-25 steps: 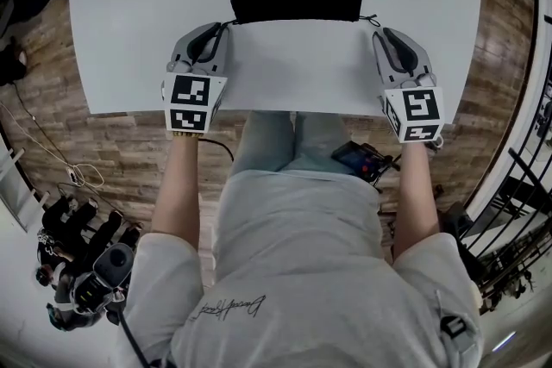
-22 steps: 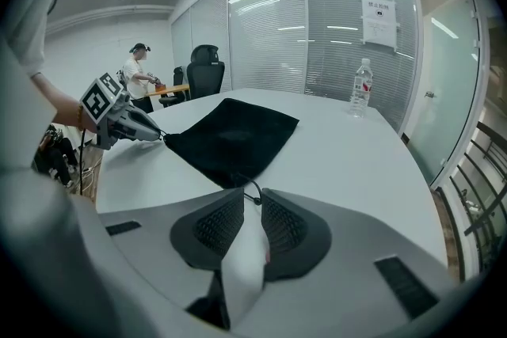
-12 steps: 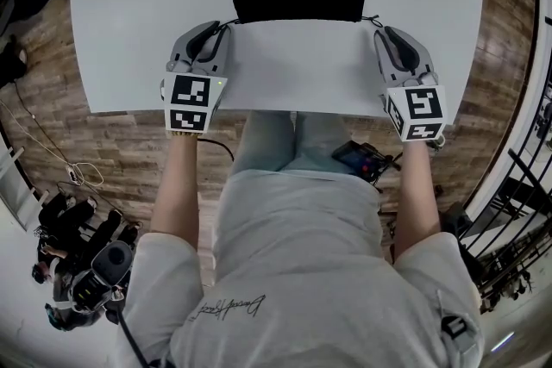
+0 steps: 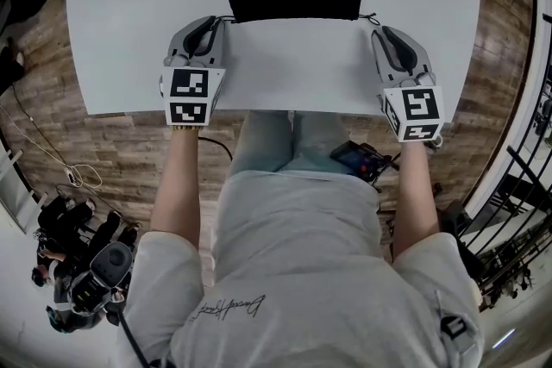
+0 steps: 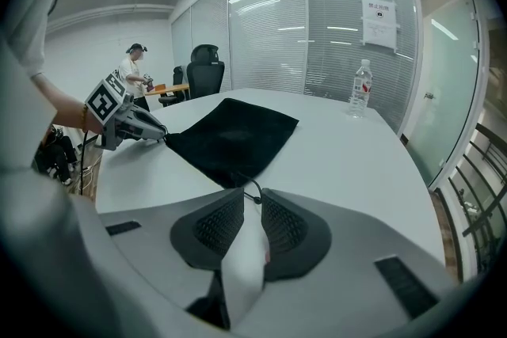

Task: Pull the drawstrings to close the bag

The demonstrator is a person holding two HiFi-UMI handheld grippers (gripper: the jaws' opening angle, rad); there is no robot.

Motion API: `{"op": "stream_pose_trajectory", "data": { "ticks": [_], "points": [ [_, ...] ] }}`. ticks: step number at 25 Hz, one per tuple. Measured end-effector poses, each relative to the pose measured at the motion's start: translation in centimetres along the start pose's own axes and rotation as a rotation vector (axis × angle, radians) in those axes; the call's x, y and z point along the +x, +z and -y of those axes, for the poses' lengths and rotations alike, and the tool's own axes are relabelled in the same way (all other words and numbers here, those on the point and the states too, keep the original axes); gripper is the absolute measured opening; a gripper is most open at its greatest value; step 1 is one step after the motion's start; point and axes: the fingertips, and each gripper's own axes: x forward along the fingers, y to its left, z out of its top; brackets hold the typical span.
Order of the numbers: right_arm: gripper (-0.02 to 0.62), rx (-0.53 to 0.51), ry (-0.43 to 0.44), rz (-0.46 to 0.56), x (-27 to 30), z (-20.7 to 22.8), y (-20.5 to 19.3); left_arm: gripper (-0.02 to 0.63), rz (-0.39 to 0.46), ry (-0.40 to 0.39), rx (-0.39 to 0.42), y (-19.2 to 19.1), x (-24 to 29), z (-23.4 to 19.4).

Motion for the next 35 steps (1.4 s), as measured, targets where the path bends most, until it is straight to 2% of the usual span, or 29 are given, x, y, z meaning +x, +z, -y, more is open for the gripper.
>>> {"op": "stream_pose_trajectory", "data": {
  "ticks": [2, 10, 14, 18, 25, 28, 35],
  "points": [
    [0.086, -0.002, -0.004, -0.001, -0.1, 0.0, 0.0, 0.021, 0.008, 0.012, -0.006, 0.2, 0.1, -0.1],
    [0.124, -0.021, -0.019, -0.013, 0.3, 0.0, -0.6, 0.017, 0.056, 0.067, -0.038, 1.3, -0.3, -0.1],
    [0.130, -0.035, -0.037, -0.001, 0.7, 0.2, -0.3, 0.017, 0.063, 0.071, -0.036, 1.4, -0.5, 0.0],
    [0.132, -0.075, -0.027, 0.000, 2.1, 0.1, 0.1, 0.016, 0.065, 0.073, -0.049, 1.3, -0.6, -0.1],
    [0.133, -0.088, -0.005, -0.012, 3.9, 0.4, 0.3, 0.017, 0.064, 0.078, -0.057, 0.9, -0.7, -0.2],
    [0.122, -0.096, -0.004, -0.005, 4.3, 0.4, 0.5, 0.016, 0.066, 0.089, -0.065, 0.7, -0.6, -0.3],
    [0.036, -0.091, -0.027, 0.028, 4.4, 0.3, 1.5, 0.017, 0.082, 0.114, -0.103, 1.0, -0.9, -0.7]
  ]
}}
